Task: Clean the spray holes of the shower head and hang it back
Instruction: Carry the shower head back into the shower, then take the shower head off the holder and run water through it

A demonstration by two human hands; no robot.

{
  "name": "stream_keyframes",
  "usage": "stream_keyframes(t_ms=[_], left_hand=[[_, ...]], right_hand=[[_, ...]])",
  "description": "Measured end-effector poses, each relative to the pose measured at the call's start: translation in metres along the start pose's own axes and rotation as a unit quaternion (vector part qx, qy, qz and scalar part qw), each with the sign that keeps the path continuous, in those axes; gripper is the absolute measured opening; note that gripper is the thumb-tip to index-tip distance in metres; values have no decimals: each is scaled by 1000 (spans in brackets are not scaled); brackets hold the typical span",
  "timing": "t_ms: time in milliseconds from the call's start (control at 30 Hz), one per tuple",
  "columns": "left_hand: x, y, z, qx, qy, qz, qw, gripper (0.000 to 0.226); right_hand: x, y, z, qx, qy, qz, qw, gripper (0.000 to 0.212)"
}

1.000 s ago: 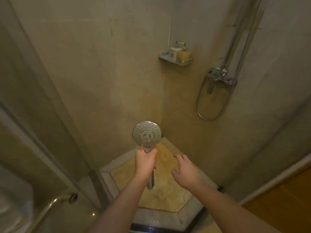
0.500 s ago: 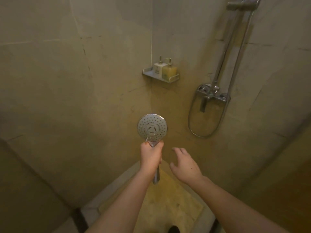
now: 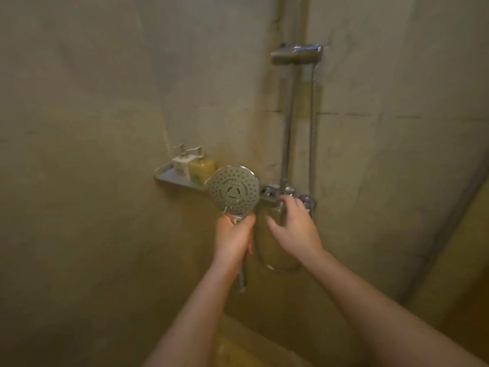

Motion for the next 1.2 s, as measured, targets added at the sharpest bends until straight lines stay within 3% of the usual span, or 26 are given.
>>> stream_keyframes(t_ms=[333,467,667,967,1067,1200], left_hand=[[-78,-91,97,113,-96,-23,989,27],[-104,-95,119,157,-121,-30,980,24],[-120,-87,141,162,-135,-9,978,26],[-162,-81,175,198,-162,-19,966,26],[-173,-84,184,213,-175,-14,961,27],[-180,-90,193,225,-186,3,956,31]], right_hand=[[-16,93,118,-115,16,-16,993,58],[-2,118,147,-145,46,-22,988,58],[23,138,178,-172,76,-13,982,53],[72,186,232,-226,107,-15,968,33],[80,207,253,-212,98,-49,971,26],[83,225,275,-134,72,-105,983,16]])
Point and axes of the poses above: each hand's wrist, its own z-axis towards the middle knuckle, its own y-axis out of the back of the hand, x = y × z, the point moved 4 cm from there along z, towards the middle knuckle, and after that the axes turned 3 degrees about x, right-handed, at the moved point
